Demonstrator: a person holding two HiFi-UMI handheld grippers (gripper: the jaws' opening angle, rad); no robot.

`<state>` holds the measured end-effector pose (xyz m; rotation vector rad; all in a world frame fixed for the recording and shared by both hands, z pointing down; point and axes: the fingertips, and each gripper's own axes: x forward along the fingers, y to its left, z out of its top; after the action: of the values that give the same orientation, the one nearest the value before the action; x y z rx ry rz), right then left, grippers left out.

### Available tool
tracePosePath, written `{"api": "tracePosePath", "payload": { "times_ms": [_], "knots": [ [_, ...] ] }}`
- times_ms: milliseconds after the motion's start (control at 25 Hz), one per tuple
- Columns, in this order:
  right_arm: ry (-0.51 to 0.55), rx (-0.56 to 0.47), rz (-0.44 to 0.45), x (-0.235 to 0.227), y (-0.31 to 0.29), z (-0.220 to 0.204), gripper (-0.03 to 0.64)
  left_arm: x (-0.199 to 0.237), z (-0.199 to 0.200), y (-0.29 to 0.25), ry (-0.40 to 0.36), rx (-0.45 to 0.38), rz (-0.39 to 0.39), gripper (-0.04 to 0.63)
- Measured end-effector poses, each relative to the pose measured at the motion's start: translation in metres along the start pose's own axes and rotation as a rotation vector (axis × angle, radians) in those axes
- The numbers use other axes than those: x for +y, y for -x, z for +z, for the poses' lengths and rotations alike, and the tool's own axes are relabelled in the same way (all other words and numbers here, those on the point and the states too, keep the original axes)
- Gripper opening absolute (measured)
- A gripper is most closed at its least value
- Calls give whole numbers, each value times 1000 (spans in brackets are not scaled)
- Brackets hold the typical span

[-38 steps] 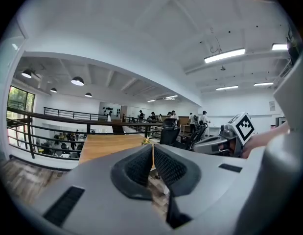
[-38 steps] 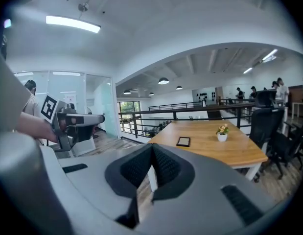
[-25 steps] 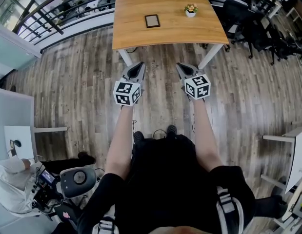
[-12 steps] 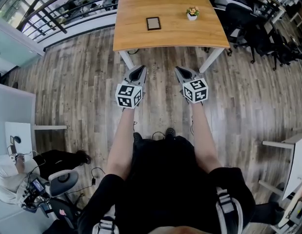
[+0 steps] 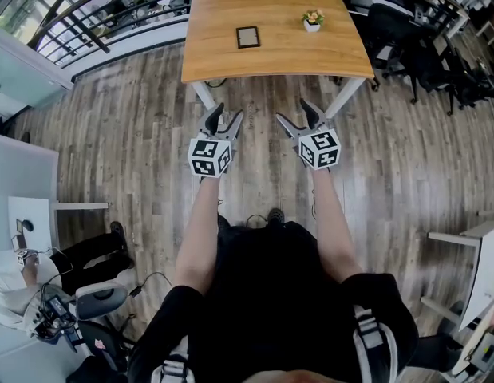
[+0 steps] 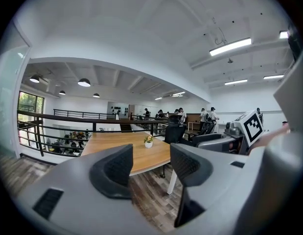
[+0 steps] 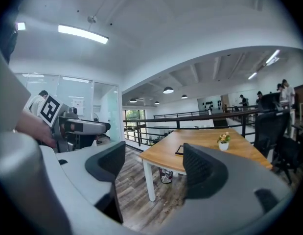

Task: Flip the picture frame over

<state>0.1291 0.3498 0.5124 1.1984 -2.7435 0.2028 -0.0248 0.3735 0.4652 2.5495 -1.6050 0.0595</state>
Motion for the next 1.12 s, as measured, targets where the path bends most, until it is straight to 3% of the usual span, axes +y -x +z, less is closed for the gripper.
{"api": "tracePosePath", "payload": {
  "times_ms": [240,760,1120],
  "knots": [
    [31,-20,-26,-10,6,5,457,-6,2,0,-6,-8,21,290],
    [24,-5,-14,-28,13,-2,459,-20,-6,-2,-3,4,47,293],
    [10,5,-18,-33,0,-3,442,-5,-4,-5,10,5,66,293]
  ]
}}
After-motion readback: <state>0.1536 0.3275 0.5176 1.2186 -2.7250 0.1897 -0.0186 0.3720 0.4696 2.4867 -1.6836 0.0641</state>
